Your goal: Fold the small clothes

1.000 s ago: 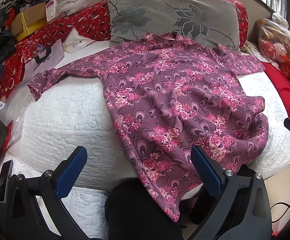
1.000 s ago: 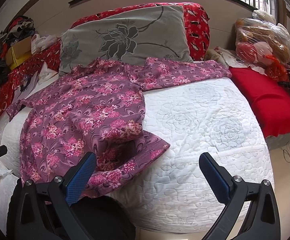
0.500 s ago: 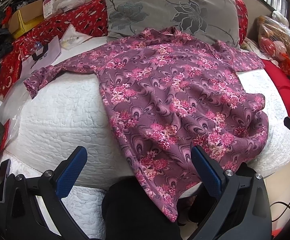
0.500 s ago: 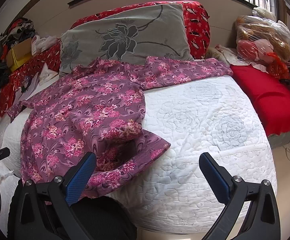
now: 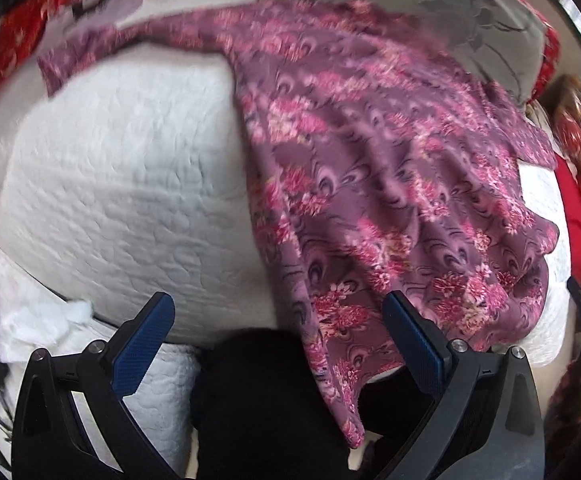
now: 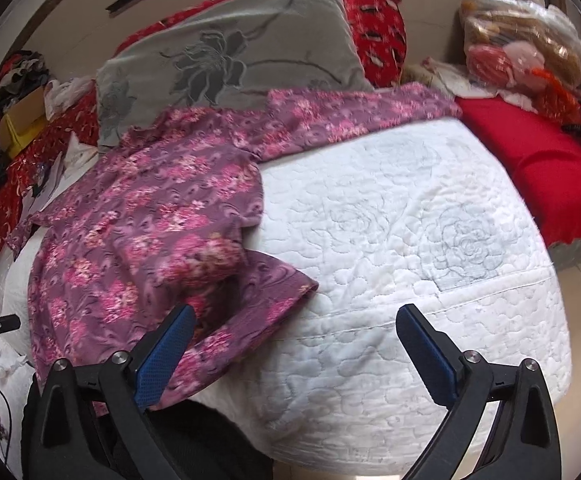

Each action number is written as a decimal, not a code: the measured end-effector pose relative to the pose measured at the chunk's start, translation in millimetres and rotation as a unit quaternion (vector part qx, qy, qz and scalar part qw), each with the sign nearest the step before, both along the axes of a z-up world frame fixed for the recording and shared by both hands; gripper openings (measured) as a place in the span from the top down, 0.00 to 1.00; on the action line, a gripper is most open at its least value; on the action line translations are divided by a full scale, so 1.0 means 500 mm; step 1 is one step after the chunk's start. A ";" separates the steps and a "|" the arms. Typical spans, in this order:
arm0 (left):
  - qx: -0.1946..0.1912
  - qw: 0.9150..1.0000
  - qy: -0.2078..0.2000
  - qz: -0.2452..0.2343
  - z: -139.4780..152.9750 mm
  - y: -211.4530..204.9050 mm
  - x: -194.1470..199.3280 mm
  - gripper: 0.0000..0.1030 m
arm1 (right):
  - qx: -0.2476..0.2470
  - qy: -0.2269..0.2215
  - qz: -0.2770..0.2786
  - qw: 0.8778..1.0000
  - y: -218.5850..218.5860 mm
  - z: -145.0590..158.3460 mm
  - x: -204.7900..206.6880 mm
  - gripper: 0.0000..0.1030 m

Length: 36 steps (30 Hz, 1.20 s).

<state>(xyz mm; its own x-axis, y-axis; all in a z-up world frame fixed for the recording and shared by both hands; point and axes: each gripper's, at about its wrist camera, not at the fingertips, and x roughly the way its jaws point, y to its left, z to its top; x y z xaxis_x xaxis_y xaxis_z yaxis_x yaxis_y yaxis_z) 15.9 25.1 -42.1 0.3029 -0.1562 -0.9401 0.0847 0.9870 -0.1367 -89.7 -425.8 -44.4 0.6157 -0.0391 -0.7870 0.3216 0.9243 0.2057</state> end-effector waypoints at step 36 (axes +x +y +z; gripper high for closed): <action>-0.058 0.990 0.119 0.038 0.015 0.167 -0.021 0.96 | 0.145 0.115 0.044 0.982 -0.012 -0.011 -0.166 0.92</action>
<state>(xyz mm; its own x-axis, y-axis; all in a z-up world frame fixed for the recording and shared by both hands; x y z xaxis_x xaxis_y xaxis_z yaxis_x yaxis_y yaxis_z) 5.2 108.4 -34.6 0.0892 -0.2529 -0.9634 -0.0377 0.9657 -0.2570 -172.6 -431.7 -50.0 0.4116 0.2536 -0.8753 0.3110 0.8637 0.3965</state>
